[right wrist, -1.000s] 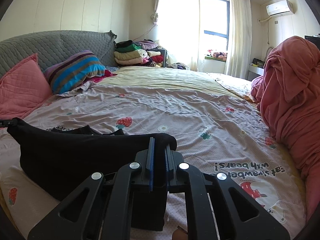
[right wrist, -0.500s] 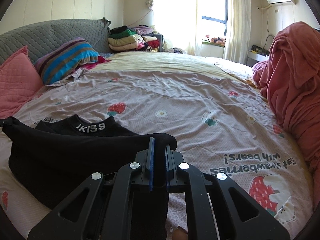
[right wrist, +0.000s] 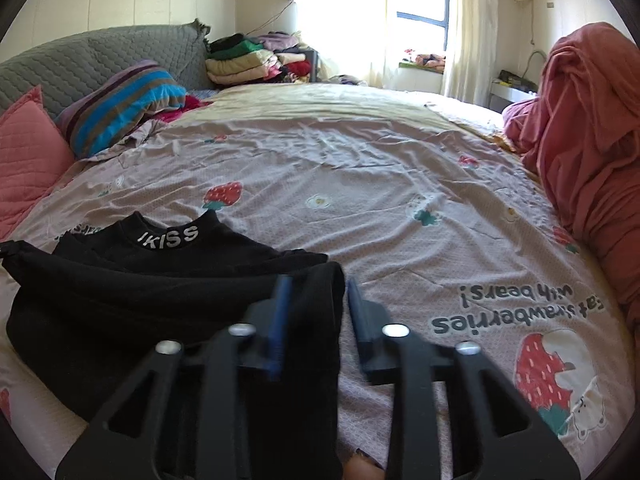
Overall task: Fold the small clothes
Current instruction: 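Lay the hem down near the IKISS collar and open both tools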
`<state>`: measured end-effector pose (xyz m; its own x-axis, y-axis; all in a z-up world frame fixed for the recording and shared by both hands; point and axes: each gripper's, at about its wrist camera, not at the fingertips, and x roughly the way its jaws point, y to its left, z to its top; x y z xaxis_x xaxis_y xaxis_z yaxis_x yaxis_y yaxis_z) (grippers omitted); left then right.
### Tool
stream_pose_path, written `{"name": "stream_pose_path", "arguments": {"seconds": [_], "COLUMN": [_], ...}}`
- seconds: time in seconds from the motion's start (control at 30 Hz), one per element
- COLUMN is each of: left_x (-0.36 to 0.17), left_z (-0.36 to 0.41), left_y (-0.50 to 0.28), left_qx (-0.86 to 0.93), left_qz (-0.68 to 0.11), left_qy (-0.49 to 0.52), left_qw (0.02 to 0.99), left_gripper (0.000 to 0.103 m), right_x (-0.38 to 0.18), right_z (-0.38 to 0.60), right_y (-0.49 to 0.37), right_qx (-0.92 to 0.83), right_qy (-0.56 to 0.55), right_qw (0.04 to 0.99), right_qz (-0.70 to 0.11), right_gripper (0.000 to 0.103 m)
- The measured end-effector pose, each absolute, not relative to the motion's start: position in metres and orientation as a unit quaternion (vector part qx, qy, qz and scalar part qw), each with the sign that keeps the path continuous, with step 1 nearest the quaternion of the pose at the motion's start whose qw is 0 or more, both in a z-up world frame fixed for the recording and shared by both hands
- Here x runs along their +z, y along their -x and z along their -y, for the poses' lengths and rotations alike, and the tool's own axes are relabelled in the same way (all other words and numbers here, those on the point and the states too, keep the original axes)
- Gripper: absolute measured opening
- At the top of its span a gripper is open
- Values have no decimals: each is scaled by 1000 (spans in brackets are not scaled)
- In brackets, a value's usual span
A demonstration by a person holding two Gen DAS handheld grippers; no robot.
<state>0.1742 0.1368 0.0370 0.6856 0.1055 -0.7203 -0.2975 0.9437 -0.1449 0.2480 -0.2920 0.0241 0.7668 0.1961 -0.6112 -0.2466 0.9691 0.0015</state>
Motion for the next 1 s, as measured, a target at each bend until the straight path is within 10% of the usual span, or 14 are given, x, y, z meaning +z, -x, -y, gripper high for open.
{"name": "stream_pose_path", "arguments": {"seconds": [0.43,1.0], "left_x": [42,-11], "left_z": [-95,-73], "left_y": [-139,-177], "left_qx": [68,81], "left_qz": [-357,-411], "left_qy": [105,44], "left_qw": [926,907], "left_gripper": [9,9], "right_x": [16,-24], "right_z": [272,219], "right_y": [-194,-231], "right_qx": [192,191], "right_qy": [25,90], "right_qw": [921,893], "right_qz": [-337,-397], "right_gripper": [12,12]}}
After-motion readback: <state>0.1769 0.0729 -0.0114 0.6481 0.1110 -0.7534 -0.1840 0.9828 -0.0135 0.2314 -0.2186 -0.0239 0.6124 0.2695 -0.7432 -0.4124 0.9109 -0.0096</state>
